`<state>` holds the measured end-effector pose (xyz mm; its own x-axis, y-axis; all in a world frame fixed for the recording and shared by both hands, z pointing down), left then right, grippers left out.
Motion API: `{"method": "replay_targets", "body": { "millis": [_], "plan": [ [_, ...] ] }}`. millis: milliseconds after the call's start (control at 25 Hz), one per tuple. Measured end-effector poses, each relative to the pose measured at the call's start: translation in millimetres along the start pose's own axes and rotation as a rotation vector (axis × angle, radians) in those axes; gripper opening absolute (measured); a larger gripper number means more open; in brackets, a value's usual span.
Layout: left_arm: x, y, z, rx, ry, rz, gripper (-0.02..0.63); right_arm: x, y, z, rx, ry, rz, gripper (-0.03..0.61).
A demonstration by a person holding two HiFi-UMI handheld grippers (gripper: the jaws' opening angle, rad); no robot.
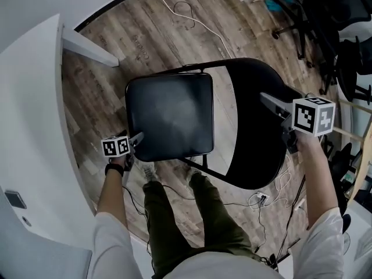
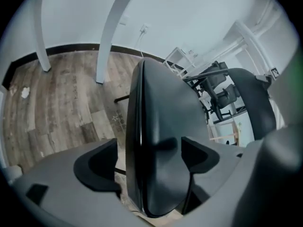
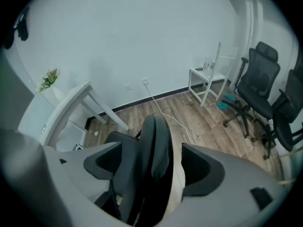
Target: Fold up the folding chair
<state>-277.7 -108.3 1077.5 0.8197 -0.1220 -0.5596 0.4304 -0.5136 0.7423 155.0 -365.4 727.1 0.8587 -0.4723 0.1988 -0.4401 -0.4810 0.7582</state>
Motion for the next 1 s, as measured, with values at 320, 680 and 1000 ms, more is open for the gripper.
{"method": "replay_targets", "body": {
  "millis": [320,680,1000],
  "plan": [
    [-23.8,49.6,-22.9,-0.051,-0.272,-0.339,0.419,2.9,25.5,-6.7,-0.096,0.165,0.162,0.135],
    [-24.7,52.7,-24.3,-0.078,-0.272,-0.346,0.417,4.6,26.6,-9.0,-0.100,0.197,0.150,0.110],
    [14.1,30.5,-18.9,-0.090,-0.261,-0.286,0.416,-0.4,8.5,8.9,-0.104,0.205,0.188,0.097]
  ]
}}
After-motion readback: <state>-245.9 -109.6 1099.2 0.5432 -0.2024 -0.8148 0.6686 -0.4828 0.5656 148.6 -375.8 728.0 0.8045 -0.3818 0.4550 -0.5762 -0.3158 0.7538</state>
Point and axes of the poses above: the fingertips, and each gripper's own axes: y forward along the fingers, x to its right, z out of its top, the point moved 6 cm from there along -y, backward along the fingers, and after that the axes turned 13 degrees about x, right-handed, at the moved point
